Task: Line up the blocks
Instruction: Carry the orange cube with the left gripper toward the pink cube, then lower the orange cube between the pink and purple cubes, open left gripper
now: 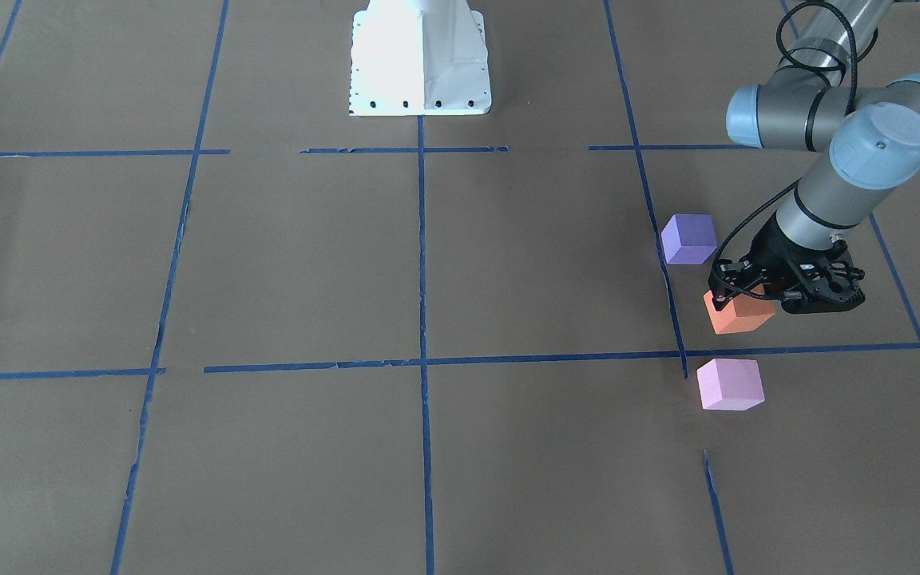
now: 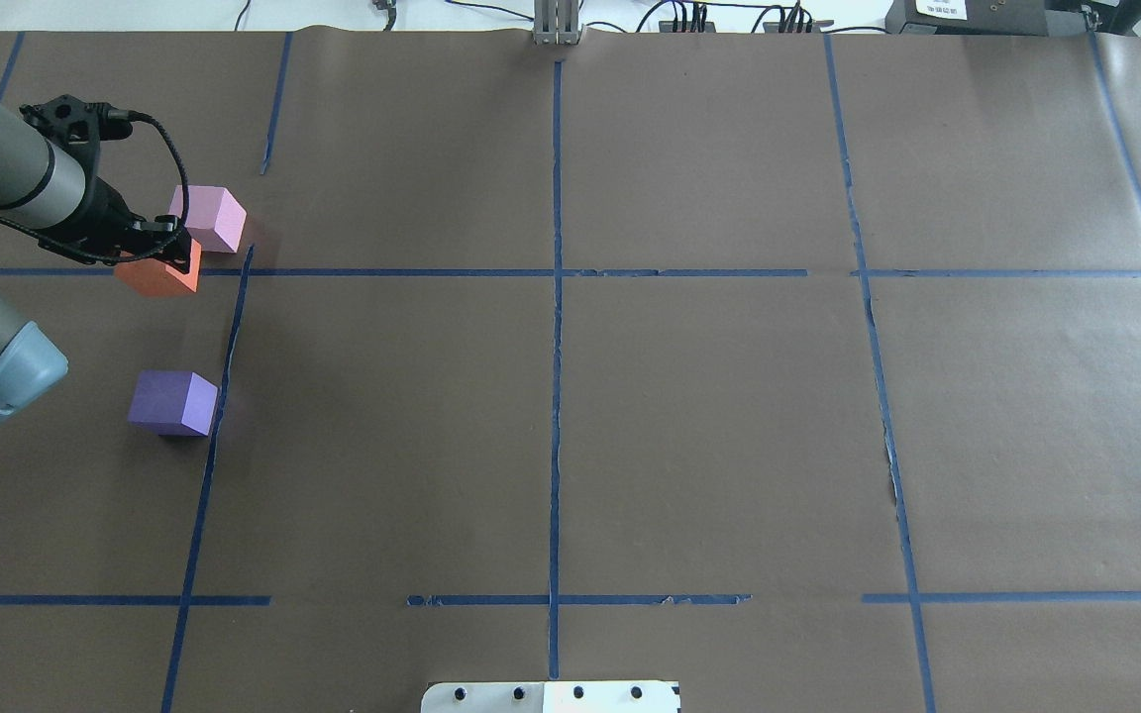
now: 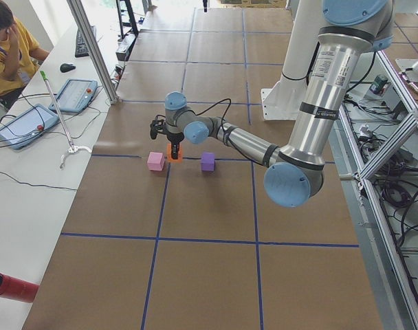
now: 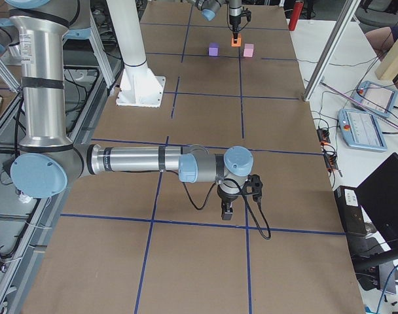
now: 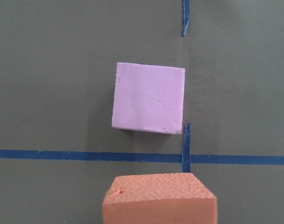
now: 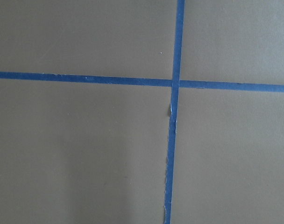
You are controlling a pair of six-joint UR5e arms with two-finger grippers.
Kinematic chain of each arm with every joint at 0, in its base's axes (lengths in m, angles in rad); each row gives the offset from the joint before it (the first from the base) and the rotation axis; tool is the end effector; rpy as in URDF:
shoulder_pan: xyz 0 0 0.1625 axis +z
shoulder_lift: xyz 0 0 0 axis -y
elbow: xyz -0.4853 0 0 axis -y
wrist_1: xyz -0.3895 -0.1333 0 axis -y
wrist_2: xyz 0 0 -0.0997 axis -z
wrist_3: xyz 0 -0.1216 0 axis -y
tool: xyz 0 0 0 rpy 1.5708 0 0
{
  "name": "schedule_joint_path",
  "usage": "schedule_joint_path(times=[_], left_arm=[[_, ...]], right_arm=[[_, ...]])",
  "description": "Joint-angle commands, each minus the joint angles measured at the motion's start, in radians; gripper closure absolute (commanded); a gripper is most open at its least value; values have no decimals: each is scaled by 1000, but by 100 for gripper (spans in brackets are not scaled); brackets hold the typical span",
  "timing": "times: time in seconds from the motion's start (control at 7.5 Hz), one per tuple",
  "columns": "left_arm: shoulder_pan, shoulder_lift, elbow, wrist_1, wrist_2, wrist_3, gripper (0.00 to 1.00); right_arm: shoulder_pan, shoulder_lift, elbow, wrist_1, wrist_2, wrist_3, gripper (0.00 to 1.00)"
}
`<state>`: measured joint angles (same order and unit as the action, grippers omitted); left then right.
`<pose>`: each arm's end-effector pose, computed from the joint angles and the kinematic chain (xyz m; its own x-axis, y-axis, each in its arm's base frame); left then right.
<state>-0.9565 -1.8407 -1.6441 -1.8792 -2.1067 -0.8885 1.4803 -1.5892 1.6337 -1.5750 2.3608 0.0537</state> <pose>0.3100 -0.5631 0.5218 0.6862 -0.0322 -0.7267 0.1178 0.9908 0.0673 0.0031 -0.4855 0.7119 0.7022 -0.0386 0.7109 0.0527 0.9986 0.0021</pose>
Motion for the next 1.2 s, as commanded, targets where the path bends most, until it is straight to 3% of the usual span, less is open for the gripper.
schedule_joint_path(times=[0.0, 0.27, 1.07], left_arm=[[4, -3, 44, -8, -1, -1, 67], [12, -18, 101, -67, -1, -1, 67], [56, -25, 107, -78, 2, -3, 64]], right_arm=[[0, 0, 0, 0, 0, 0, 0], [0, 0, 0, 0, 0, 0, 0], [0, 0, 0, 1, 0, 0, 0]])
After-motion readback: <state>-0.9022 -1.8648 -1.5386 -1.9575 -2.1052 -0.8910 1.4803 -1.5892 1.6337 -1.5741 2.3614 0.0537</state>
